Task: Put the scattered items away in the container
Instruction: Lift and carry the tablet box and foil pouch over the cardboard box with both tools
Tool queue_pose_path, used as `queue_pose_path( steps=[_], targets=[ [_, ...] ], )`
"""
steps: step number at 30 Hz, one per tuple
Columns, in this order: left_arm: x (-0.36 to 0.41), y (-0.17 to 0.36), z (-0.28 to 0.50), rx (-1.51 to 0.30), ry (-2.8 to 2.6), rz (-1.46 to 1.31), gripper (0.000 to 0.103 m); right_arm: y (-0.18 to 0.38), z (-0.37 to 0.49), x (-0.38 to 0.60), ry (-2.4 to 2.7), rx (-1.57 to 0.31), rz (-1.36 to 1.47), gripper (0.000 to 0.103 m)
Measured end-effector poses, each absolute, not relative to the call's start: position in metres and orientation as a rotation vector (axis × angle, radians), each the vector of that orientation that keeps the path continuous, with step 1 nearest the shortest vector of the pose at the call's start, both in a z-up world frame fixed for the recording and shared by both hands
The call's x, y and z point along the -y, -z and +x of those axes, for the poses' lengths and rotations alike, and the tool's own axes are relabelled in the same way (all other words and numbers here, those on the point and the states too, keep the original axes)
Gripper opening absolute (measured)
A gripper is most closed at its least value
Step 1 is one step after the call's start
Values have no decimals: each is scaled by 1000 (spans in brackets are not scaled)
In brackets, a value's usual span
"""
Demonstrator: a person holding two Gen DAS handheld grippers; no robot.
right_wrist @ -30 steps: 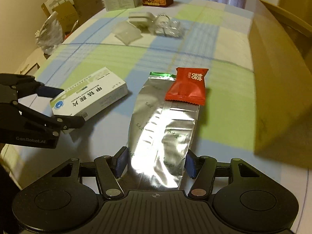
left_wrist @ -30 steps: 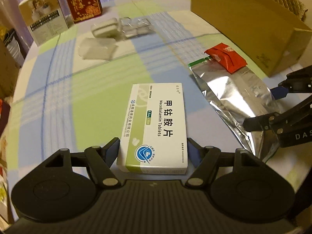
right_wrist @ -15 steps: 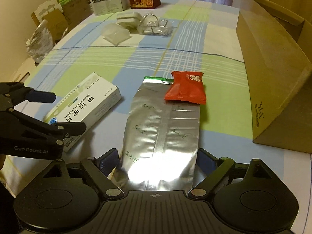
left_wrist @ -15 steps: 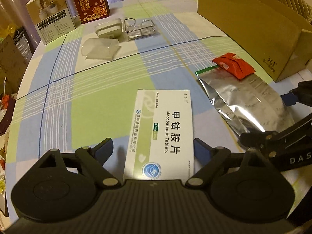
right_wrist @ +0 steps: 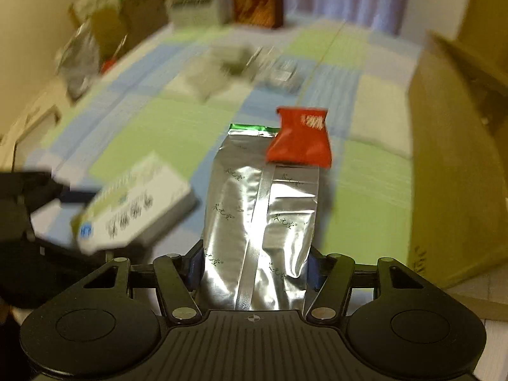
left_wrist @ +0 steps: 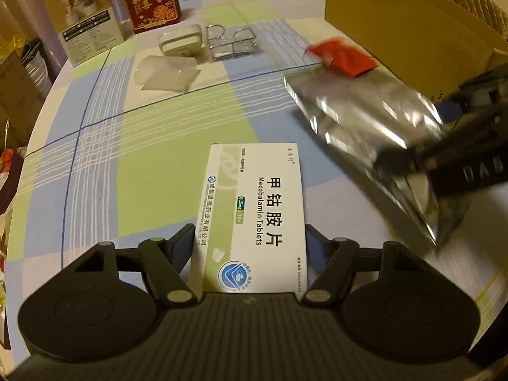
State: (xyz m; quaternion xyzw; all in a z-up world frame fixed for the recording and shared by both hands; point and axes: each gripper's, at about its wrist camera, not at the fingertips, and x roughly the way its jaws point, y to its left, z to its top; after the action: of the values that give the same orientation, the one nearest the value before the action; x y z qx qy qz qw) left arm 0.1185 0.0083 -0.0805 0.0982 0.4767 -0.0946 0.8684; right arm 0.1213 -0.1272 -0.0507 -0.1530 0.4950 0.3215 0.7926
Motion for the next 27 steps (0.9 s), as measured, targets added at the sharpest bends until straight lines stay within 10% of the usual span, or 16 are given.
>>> queue_pose_path(
  steps=[27],
  targets=[
    [-4,85,127,-999,209,220,67,62,91,171,-622,-1042,-205,63]
  ],
)
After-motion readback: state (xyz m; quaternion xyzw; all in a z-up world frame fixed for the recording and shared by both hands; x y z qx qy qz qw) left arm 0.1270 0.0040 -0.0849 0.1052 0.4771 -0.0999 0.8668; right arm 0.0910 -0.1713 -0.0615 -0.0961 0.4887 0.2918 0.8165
